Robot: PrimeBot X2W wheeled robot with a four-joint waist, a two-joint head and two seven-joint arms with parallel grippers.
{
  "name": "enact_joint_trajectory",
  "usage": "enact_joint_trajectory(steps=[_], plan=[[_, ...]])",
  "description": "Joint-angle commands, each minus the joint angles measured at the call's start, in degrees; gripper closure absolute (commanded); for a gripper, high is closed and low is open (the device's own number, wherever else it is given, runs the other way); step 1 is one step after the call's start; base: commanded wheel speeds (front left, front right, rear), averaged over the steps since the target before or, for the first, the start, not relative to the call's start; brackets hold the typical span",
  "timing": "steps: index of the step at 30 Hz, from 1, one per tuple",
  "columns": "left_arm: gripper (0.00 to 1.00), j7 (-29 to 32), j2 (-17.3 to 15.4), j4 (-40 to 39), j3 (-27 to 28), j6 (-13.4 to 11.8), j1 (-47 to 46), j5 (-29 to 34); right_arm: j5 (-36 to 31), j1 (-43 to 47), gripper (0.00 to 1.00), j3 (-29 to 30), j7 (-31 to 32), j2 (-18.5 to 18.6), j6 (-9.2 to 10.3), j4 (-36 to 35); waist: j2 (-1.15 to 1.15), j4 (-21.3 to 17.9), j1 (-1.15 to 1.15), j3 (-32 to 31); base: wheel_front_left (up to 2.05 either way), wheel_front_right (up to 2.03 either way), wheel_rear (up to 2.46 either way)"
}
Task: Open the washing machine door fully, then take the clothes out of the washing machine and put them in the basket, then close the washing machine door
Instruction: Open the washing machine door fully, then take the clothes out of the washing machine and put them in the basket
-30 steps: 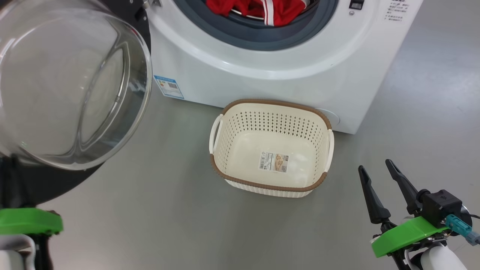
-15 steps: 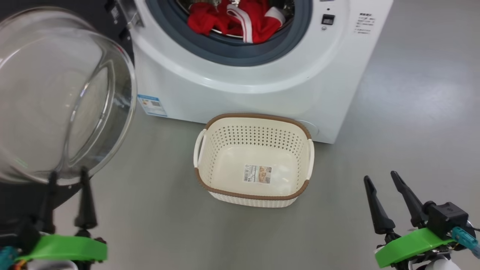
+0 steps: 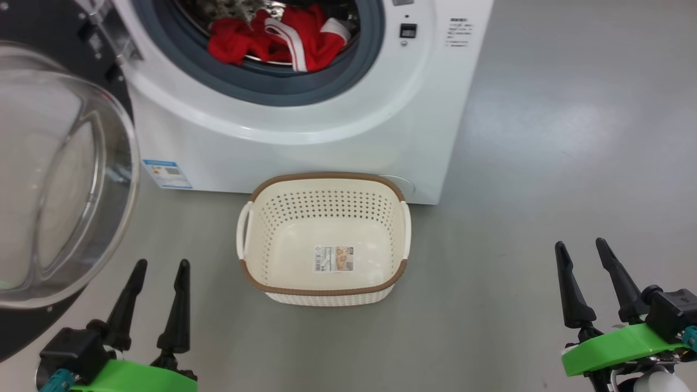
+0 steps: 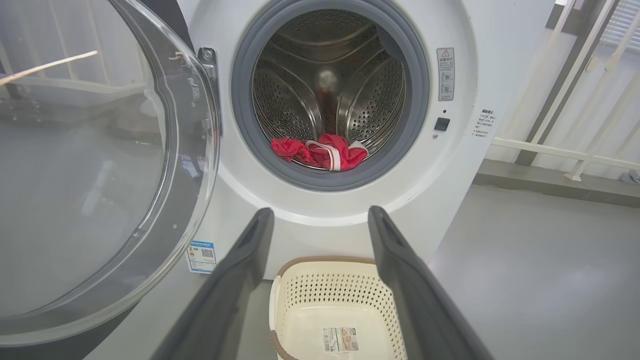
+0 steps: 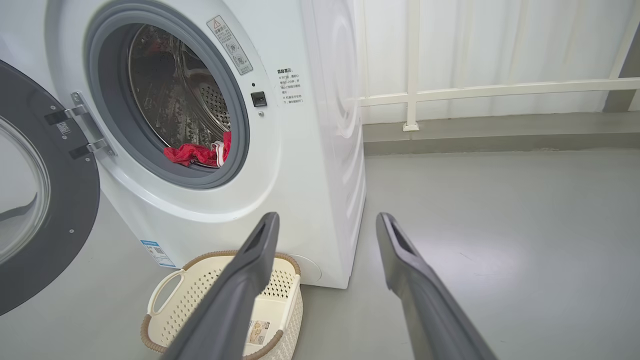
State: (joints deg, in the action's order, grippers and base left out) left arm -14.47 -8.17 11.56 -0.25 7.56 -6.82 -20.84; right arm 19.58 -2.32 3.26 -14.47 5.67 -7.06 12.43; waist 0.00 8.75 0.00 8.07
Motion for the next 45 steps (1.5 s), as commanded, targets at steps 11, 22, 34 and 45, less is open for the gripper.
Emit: enact_joint_trajectory(steps=[11,22,34,45], plan=[[0.0,-0.5,-1.9,-3.5,-0.5,-0.1,1.2,-0.4,0.3,0.7,0.0,-0.2,-0.5,-0.2,-0.43,-1.9,0.0,-5.2,0.0,-0.1,0.0,0.0,0.0],[0.0,-0.5,-1.7,-4.4,-1.1,-0.1,1.3,-0.4,0.2,0.6,0.0,0.2,-0.5,-0.5,-0.43,-2.2,0.0,-6.4,0.0,-0.1,0.0,0.0,0.0],[0.0,-0.5,-1.9,-4.9,-1.3,-0.1,0.9,-1.0,0.1,0.4,0.0,0.3,-0.5,-0.7,-0.43,-2.4,0.0,-6.2,0.0,0.3,0.0,0.0,0.0],[0.0,-0.5,-2.5,-5.1,-1.8,-0.1,0.0,-2.9,-0.1,-0.3,0.0,0.1,-0.5,-0.9,-0.43,-2.5,0.0,-6.2,0.0,1.2,0.38,-0.38,0.0]])
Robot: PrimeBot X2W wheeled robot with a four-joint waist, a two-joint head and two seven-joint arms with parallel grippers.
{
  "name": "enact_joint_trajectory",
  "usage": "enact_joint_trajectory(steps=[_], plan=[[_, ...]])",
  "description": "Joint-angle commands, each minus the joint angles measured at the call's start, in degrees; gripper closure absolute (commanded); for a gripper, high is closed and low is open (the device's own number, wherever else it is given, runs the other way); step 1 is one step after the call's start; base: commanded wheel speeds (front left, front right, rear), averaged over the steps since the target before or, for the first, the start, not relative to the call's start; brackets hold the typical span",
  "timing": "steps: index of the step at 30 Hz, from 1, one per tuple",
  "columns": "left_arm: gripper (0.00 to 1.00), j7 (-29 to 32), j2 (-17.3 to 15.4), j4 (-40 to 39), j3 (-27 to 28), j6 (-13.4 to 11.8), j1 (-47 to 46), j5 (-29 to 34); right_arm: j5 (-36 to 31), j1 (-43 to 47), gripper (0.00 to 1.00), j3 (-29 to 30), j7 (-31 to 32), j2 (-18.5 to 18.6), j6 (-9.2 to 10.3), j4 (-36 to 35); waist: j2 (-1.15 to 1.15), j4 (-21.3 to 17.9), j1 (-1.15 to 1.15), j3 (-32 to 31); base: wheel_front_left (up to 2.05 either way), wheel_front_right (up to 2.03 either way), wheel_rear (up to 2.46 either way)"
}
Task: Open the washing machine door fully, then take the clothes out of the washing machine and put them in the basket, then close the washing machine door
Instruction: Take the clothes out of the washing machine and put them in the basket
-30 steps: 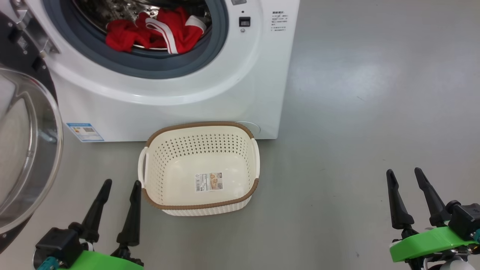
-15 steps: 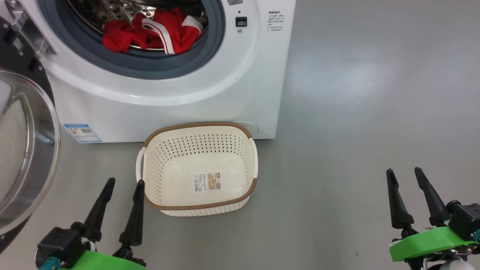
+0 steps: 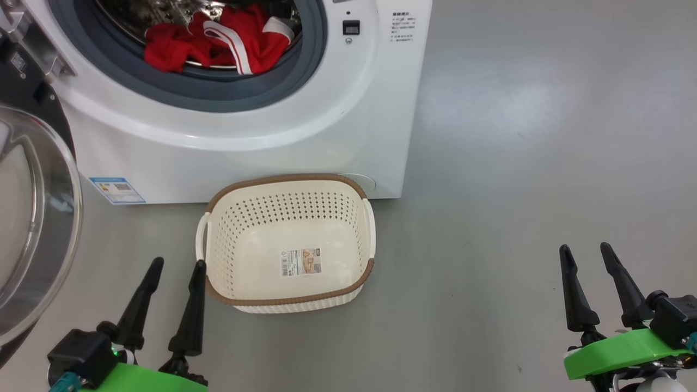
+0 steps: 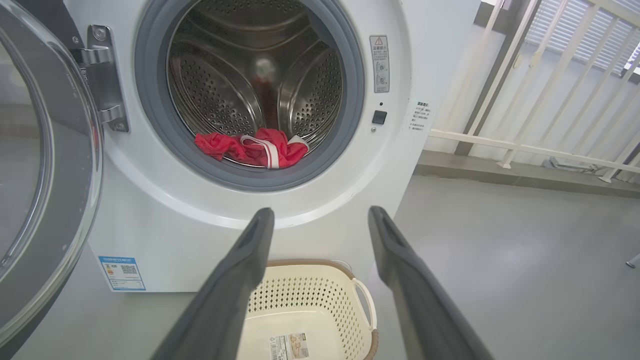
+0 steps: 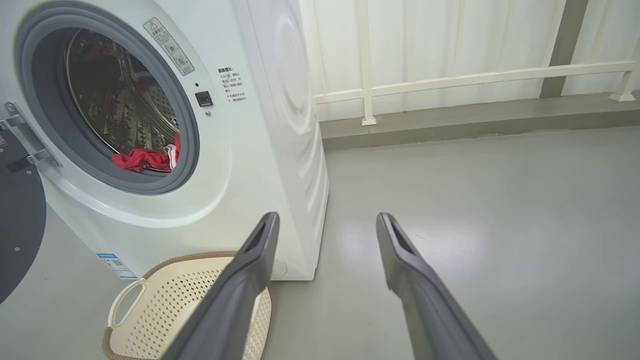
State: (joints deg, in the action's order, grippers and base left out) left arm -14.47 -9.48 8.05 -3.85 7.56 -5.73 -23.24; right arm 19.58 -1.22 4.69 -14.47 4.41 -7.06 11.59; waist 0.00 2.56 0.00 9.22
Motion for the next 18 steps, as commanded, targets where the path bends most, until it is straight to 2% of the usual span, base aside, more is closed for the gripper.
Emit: enact_joint_trajectory(steps=[1,18], plan=[[0.0,-0.5,-1.3,-1.6,1.8,-0.1,-1.2,-0.6,-0.1,-1.4,0.0,-1.4,-0.5,0.3,-0.43,-1.6,0.0,0.0,0.0,0.2,0.88,-0.88,0.0],[0.0,-0.5,-1.5,-1.2,2.1,-0.1,-2.3,-0.8,-0.2,-1.8,0.0,-1.9,-0.5,0.2,-0.43,-1.3,0.0,0.0,0.0,0.3,0.88,-0.88,0.0]])
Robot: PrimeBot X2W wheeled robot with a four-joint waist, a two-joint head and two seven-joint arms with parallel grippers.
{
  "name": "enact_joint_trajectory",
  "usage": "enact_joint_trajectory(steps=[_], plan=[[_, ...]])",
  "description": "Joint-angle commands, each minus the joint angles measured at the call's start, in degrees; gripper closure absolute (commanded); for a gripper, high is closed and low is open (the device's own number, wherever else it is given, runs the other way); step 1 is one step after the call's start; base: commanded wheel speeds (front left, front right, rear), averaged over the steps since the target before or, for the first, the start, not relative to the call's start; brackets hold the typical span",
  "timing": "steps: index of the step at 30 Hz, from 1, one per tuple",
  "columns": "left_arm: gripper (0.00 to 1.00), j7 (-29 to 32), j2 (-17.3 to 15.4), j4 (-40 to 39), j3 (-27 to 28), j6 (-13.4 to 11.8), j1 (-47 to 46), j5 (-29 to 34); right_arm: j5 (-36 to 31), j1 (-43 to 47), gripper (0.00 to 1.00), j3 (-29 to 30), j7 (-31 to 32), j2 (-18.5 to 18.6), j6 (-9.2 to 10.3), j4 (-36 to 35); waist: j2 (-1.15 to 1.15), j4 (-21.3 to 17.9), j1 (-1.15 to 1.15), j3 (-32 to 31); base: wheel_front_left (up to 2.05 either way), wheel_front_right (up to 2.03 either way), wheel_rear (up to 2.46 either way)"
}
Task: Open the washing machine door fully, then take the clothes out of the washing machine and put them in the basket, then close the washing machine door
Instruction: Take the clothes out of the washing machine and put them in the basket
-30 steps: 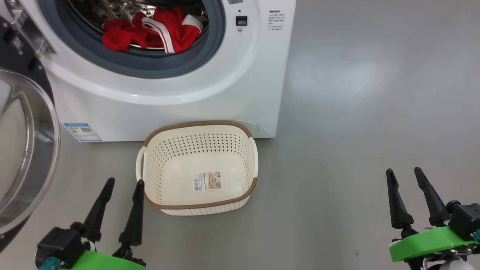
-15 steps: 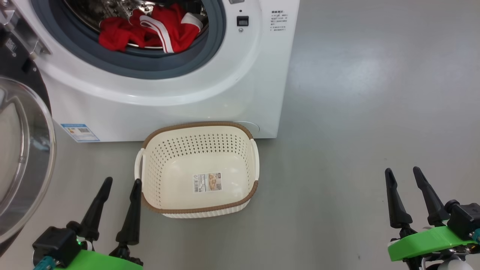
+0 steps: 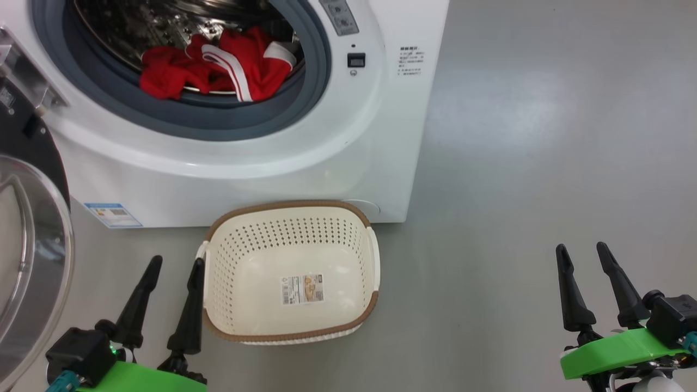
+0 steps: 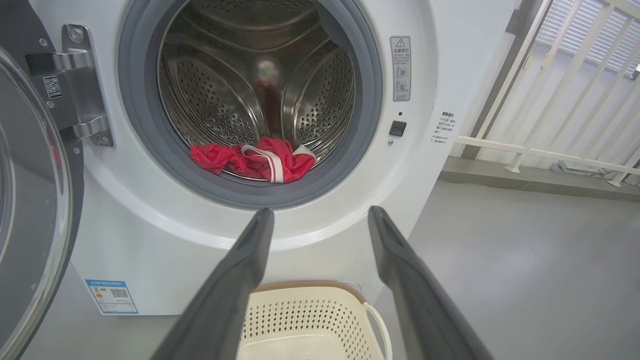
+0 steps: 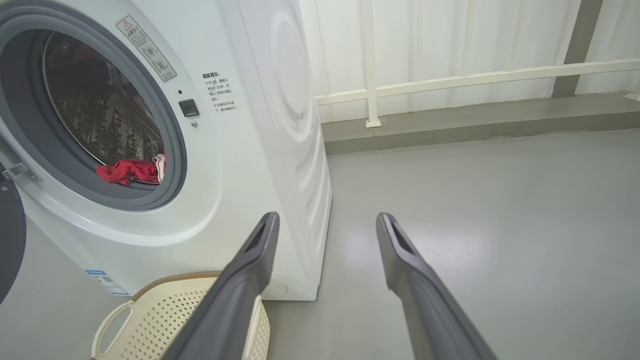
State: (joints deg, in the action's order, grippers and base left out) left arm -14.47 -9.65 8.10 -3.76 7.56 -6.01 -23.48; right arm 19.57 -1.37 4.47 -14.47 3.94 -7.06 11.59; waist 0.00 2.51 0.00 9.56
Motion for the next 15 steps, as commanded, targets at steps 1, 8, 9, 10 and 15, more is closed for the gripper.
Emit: enact_joint_trajectory(steps=[1,8,9,10,15], plan=[[0.0,-0.5,-1.3,-1.2,2.0,-0.1,-2.1,-0.6,-0.2,-1.6,0.0,-1.7,-0.5,0.6,-0.43,-1.3,0.0,0.0,0.0,-0.1,0.88,-0.88,0.0],[0.0,-0.5,-1.3,-0.7,2.1,-0.1,-2.1,-0.7,0.0,-1.4,0.0,-2.0,-0.5,0.6,-0.43,-1.3,0.0,0.1,0.0,-0.5,0.87,-0.87,0.0],[0.0,-0.5,-1.3,-0.6,2.1,-0.1,-2.1,-0.7,0.0,-1.4,0.0,-2.0,-0.5,0.6,-0.43,-1.3,0.0,0.1,0.0,-0.6,0.87,-0.87,0.0],[0.0,-0.5,-1.3,-0.6,2.1,-0.1,-2.0,-0.6,0.1,-1.4,0.0,-2.1,-0.5,0.6,-0.43,-1.3,0.0,0.1,0.0,-0.6,0.9,-0.9,0.0],[0.0,-0.5,-1.4,0.3,2.3,-0.1,-1.7,-0.2,0.1,-1.1,0.0,-2.2,-0.5,0.6,-0.43,-1.3,0.0,0.1,0.0,-0.9,0.72,-0.72,0.0]])
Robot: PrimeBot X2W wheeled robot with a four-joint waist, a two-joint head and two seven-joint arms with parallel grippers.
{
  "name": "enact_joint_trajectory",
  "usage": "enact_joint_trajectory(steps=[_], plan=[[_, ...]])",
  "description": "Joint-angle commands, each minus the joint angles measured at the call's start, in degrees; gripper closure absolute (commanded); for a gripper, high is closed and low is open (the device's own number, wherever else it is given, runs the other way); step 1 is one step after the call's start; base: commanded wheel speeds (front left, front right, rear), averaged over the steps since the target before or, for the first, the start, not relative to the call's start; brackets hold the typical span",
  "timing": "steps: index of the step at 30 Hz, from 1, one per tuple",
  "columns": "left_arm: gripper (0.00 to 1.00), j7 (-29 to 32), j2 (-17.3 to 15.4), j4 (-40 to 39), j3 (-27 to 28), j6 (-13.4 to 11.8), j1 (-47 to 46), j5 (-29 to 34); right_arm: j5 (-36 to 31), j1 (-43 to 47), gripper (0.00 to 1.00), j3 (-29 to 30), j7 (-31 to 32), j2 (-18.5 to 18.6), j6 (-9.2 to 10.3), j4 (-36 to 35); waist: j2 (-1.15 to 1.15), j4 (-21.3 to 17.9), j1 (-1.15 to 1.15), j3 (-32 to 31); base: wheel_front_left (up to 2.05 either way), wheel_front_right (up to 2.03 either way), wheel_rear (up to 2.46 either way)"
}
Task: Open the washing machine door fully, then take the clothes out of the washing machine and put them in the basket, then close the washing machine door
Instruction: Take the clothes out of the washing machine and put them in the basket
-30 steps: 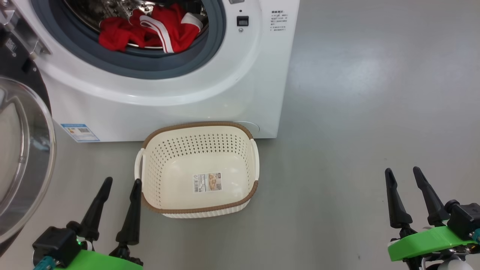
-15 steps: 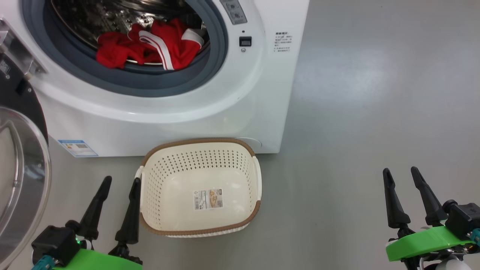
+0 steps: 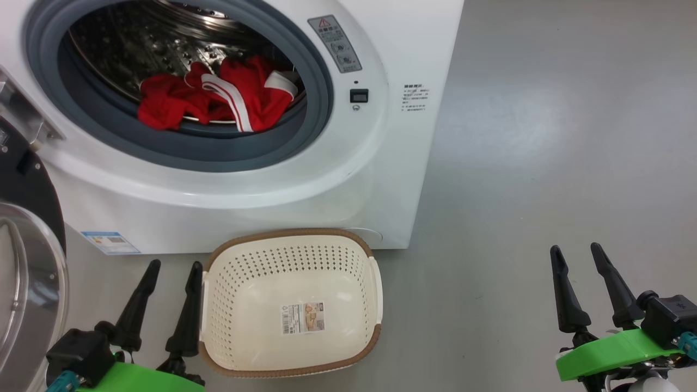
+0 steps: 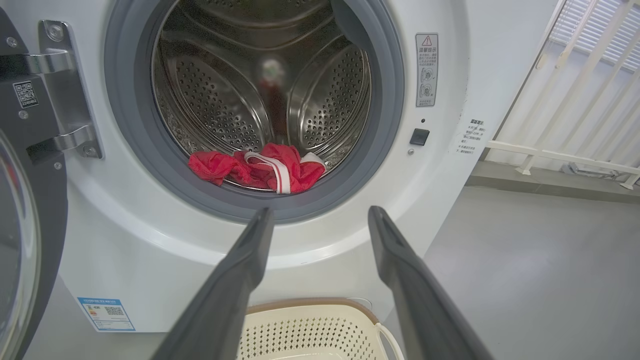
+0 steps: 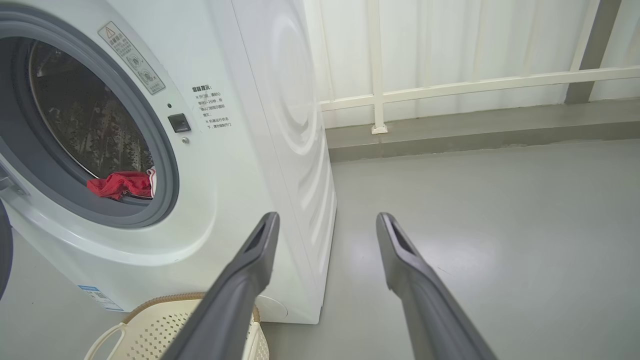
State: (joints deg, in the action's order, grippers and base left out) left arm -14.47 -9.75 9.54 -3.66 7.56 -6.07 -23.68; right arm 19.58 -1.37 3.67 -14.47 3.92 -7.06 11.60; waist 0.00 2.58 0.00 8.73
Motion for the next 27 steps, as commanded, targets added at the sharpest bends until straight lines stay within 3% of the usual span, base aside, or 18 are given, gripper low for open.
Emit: enact_joint_trajectory(steps=[1,19,27], plan=[[0.0,-0.5,-1.2,-1.1,2.3,-0.1,-1.6,-0.1,0.1,-1.1,0.0,-1.4,-0.5,0.6,-0.43,-1.3,0.0,0.0,0.0,-0.1,0.36,-0.36,0.0],[0.0,-0.5,-1.0,-0.1,2.7,-0.1,-2.5,0.3,0.1,-1.5,0.0,-1.7,-0.5,0.5,-0.43,-1.8,0.0,-0.5,0.0,1.7,0.01,-0.01,0.0],[0.0,-0.5,-0.9,5.3,3.1,-0.1,-10.7,1.4,0.0,-3.5,0.0,-1.4,-0.5,0.2,-0.43,-2.5,0.0,-1.2,0.0,6.1,0.0,0.0,0.0]])
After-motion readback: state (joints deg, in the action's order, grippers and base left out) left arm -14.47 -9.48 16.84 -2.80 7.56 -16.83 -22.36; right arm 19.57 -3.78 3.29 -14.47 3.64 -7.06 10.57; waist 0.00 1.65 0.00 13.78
